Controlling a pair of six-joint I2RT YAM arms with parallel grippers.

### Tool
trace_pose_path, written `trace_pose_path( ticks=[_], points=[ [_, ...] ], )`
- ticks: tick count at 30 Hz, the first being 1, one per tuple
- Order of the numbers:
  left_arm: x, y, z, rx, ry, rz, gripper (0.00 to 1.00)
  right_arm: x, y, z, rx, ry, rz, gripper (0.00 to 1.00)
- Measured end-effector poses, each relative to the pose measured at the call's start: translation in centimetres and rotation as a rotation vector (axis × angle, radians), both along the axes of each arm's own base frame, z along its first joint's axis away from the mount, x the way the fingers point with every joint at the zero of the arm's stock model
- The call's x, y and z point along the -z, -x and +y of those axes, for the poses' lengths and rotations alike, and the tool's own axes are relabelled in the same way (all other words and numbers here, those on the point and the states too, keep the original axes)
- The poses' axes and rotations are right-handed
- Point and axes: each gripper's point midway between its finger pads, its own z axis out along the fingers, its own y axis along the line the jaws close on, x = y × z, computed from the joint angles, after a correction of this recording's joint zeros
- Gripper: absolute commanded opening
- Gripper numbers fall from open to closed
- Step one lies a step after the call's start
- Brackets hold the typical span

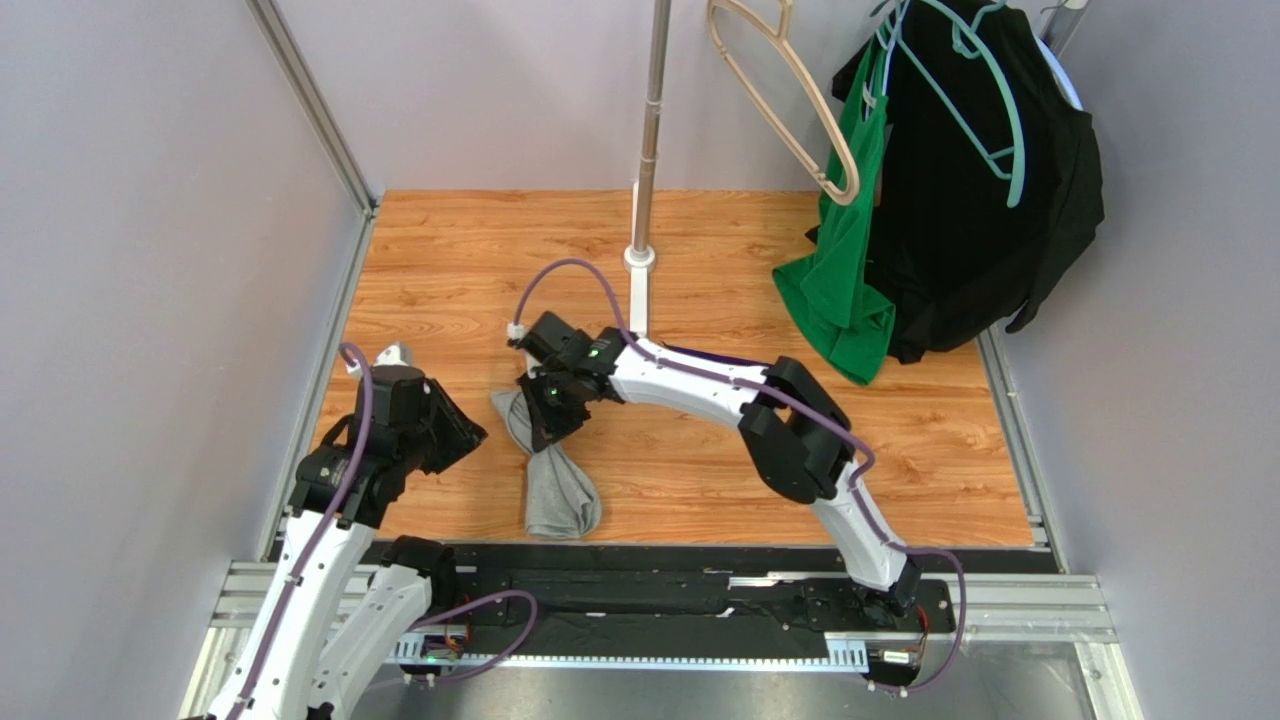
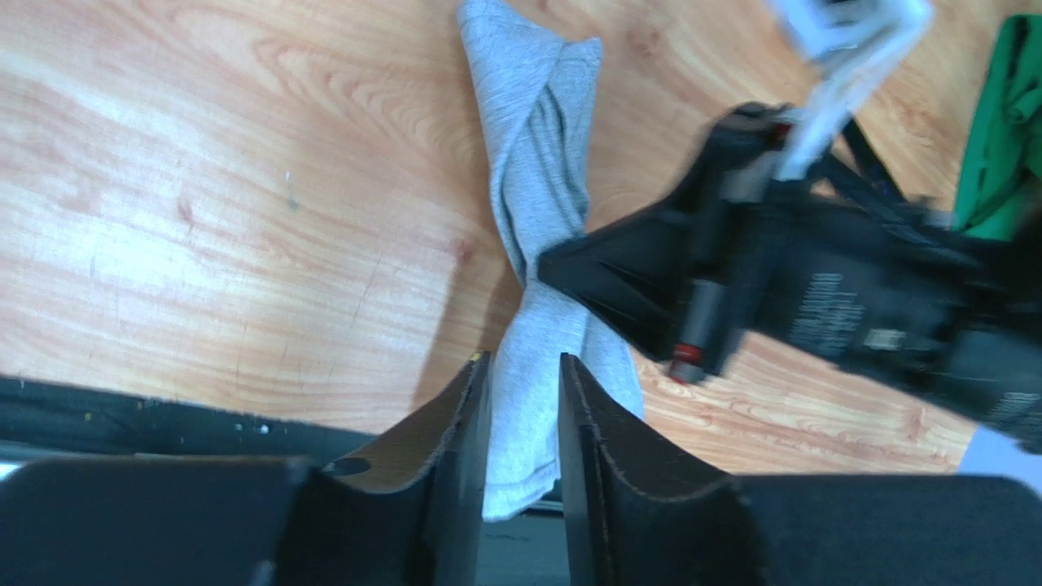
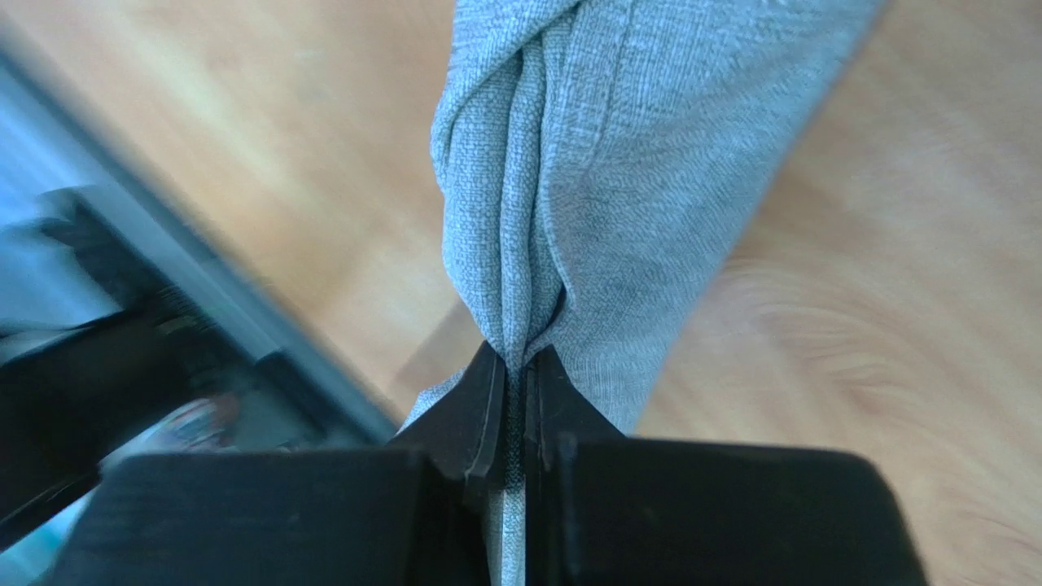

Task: Fold the napkin into a case and place the utensils inside
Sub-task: Turn over the smaller rectangle-folded napkin at the center of the board.

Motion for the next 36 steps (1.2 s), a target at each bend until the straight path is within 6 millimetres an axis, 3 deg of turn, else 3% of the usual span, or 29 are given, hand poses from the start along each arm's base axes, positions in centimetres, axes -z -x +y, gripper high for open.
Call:
trace_pose_path(
  ticks=[5,8,16,20,27,36],
  points=[
    [0.9,0.1,0.1,-0.001,-0.014,0.057,0.29,-3.0,-0.7,0.8,0.056,-0.306,0.200,0.00],
    [0.8,0.2,0.1,0.000,-0.013,0.065,0.27,-3.8,-1.9,1.3,0.091,-0.474,0.293,0.00],
    [2.1,0.2,-1.1,0.028,0.030,0.126,0.24,-5.5,-2.8,2.2,0.104,-0.810,0.524,0.00],
    [4.4,0.5,-1.8,0.043,0.059,0.190,0.19,-4.6,-2.3,2.0,0.106,-0.864,0.596,0.00],
    [8.0,-0.3,-2.7,0.061,0.075,0.287,0.17,-2.8,-1.3,0.8,0.125,-0.856,0.624,0.02],
    [9.3,-3.1,-4.3,0.096,0.103,0.273,0.14,0.4,-0.5,-0.6,0.184,-0.800,0.621,0.09]
  ],
)
